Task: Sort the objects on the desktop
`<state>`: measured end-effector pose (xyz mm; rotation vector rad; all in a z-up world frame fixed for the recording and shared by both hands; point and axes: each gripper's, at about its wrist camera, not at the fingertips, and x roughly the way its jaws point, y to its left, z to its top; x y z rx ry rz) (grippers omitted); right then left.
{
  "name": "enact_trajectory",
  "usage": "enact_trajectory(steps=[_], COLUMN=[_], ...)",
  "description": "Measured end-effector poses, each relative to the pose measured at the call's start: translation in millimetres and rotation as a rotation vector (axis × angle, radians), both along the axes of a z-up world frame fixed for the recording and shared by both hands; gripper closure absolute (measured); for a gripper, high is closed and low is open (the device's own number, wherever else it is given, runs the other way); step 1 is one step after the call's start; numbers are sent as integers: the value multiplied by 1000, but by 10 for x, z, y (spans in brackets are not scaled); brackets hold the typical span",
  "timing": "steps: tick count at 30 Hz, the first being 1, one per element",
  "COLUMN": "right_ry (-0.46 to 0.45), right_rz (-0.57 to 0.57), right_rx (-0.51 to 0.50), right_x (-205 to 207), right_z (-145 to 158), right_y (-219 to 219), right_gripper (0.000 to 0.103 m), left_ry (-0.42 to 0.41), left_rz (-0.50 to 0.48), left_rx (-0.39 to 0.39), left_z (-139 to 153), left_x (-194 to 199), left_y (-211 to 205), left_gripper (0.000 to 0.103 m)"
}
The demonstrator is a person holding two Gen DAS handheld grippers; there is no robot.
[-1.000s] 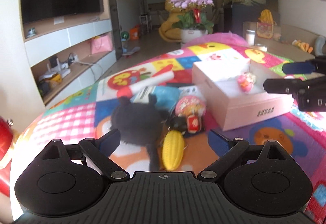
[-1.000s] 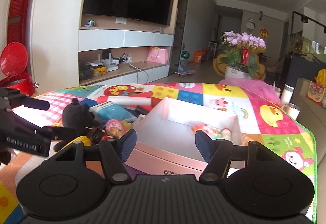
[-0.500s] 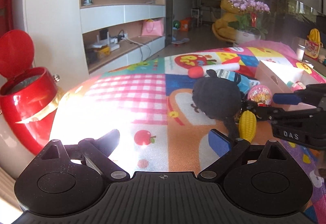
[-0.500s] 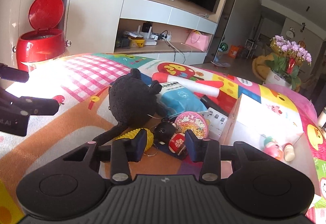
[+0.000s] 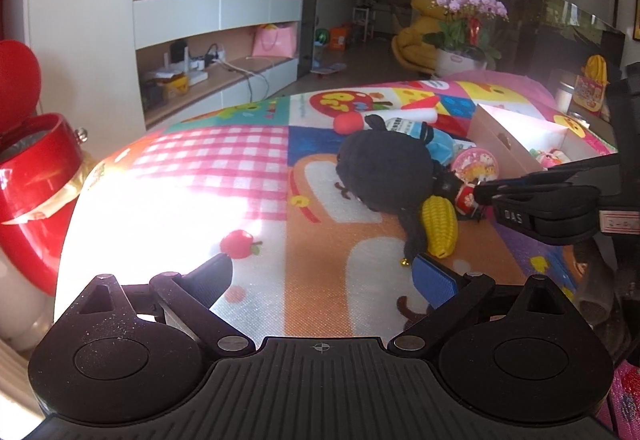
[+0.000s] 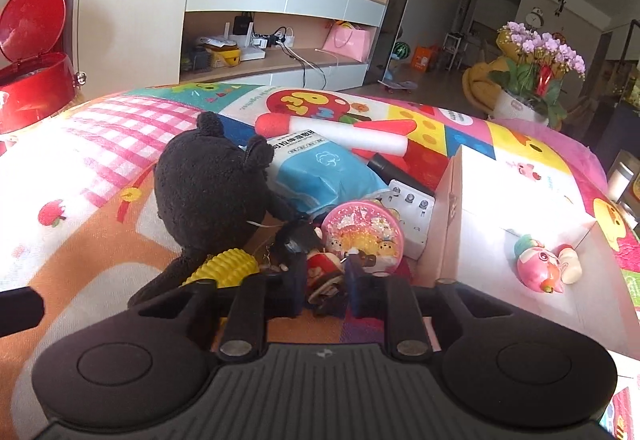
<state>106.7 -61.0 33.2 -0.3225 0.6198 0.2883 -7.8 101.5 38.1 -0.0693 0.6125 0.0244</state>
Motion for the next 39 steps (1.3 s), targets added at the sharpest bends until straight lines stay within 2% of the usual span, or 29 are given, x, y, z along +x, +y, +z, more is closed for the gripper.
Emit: enact_trajectory(steps=[1, 5, 8, 11, 13, 15, 16, 19, 24, 30, 31, 32, 34, 36, 37, 39], right_ry=[12, 23, -40, -83, -93, -95, -89, -90, -82, 12, 17, 15, -1, -28, -38, -51], right_rz=[12, 51, 71, 124, 154, 157, 161, 170, 170, 127, 121, 111, 81, 51, 38, 11], right_rx=[11, 31, 19, -34, -102, -173, -184, -210, -161, -43, -18, 5, 45, 65, 68, 83], right_x=[-51, -279, -300, -178, -74, 42, 76, 105, -99, -459, -524, -587, -687, -735, -740, -720], right_z=[28, 85, 111, 88, 6, -102, -130, -155, -10, 119, 139, 152, 194, 228, 240, 256], right_y=[-46, -249, -236, -57, 81, 203, 230, 271, 72, -504, -604, -697, -853, -936, -959, -1014], right_gripper=[99, 99, 98, 87, 76, 74, 69, 68, 101, 102, 102, 102, 99, 96, 91, 85], left_ry=[2, 12, 12, 8, 12, 16, 18, 25, 22, -6, -19, -29, -26, -20, -15, -1], left_rz=[-6, -35, -53, -50, -31, -12, -6, 3, -40, -149, -174, -197, -246, -281, -294, -303], left_rx=[0, -5, -7, -2, -4, -8, -12, -22, -28, -14, -5, 8, 27, 46, 66, 106], left_z=[-4, -31, -28, -11, -11, -13, -14, -20, -10, 31, 44, 48, 25, -34, -73, -149], left_x=[2, 27, 20, -9, -24, -35, -38, -40, -47, 45, 85, 129, 260, 400, 476, 603], left_y=[-21, -134, -197, -180, -123, -65, -40, -21, -135, -433, -507, -592, -747, -890, -960, -1058], left_gripper=[3, 3, 3, 3, 3, 3, 3, 3, 3, 3, 6, 16, 29, 30, 30, 39])
